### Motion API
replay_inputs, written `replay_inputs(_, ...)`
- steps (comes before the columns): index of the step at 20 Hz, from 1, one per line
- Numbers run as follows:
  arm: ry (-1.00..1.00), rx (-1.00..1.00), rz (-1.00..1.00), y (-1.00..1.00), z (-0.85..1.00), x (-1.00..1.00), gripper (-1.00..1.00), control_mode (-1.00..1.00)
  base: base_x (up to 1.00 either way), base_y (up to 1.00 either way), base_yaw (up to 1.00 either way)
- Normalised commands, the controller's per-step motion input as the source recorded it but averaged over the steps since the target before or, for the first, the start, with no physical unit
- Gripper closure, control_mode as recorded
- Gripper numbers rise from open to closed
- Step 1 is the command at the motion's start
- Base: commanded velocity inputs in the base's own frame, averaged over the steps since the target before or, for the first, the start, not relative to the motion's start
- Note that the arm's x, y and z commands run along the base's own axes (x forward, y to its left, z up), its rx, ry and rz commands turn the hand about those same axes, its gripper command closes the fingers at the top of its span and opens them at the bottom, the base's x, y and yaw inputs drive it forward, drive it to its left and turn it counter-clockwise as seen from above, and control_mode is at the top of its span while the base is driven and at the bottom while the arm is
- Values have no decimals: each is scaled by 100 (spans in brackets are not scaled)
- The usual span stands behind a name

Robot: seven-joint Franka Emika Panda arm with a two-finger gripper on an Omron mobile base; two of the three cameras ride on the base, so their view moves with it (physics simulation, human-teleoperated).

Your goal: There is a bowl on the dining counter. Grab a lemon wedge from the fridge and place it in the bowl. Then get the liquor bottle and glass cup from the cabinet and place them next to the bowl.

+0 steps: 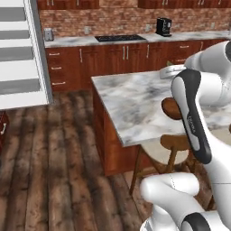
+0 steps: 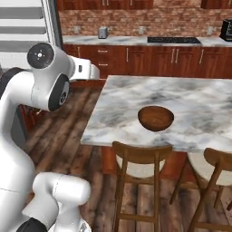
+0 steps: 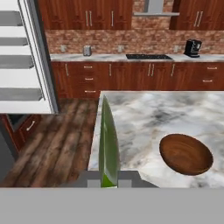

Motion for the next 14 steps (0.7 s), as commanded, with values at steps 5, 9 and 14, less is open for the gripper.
replay_inputs(5, 0, 0, 0, 0, 0, 0, 100, 100, 17, -83, 0)
replay_inputs(9, 0, 0, 0, 0, 0, 0, 100, 100, 49, -34, 0)
replay_inputs(14, 0, 0, 0, 0, 0, 0, 100, 100, 61, -18, 0)
